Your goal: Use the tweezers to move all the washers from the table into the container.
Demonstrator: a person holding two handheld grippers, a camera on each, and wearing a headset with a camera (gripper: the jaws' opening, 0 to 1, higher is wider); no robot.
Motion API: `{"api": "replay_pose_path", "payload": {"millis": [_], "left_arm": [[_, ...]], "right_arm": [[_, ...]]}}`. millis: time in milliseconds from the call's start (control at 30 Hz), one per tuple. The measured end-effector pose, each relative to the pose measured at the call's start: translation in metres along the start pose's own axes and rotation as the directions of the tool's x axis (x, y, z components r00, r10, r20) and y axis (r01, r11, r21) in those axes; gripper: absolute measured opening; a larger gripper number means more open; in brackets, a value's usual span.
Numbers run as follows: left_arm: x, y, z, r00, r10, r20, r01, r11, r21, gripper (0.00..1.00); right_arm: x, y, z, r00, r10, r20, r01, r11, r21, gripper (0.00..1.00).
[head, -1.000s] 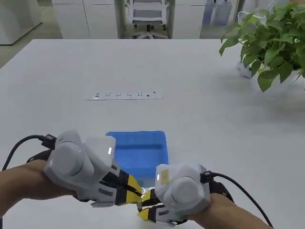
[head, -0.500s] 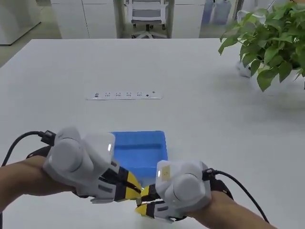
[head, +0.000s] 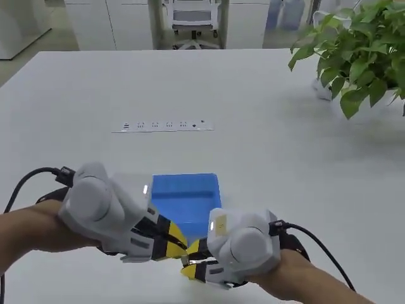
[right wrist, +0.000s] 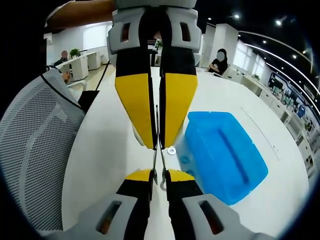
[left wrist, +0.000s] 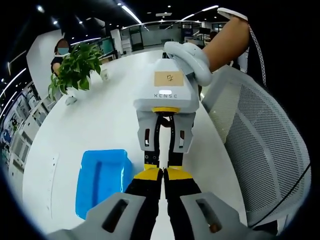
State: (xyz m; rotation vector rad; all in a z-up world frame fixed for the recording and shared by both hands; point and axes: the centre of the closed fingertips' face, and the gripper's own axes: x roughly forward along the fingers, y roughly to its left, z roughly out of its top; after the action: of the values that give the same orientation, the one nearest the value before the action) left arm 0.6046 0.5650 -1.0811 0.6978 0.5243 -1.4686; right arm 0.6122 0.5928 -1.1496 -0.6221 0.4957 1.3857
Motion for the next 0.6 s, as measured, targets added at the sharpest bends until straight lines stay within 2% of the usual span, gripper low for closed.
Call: {"api": "replay_pose_path", "payload": {"millis": [333,600], "left_arm": [[0.004,0.006,-0.003,0.9999,-0.006,-0.009,0.006,1.0,-0.01,0.06],[0.007,0.013,0.0,0.9999,-0.008,-0.007,0.008,1.0,-0.009,0.06]], "right_arm": [[0.002,-0.003,-0.003,1.0,0.003,-0.005,-0.002,1.0,0.005,0.12],[0.001,-0.006,-0.004,1.0,-0.007,-0.002,0.007,1.0,0.008,0.15]]}}
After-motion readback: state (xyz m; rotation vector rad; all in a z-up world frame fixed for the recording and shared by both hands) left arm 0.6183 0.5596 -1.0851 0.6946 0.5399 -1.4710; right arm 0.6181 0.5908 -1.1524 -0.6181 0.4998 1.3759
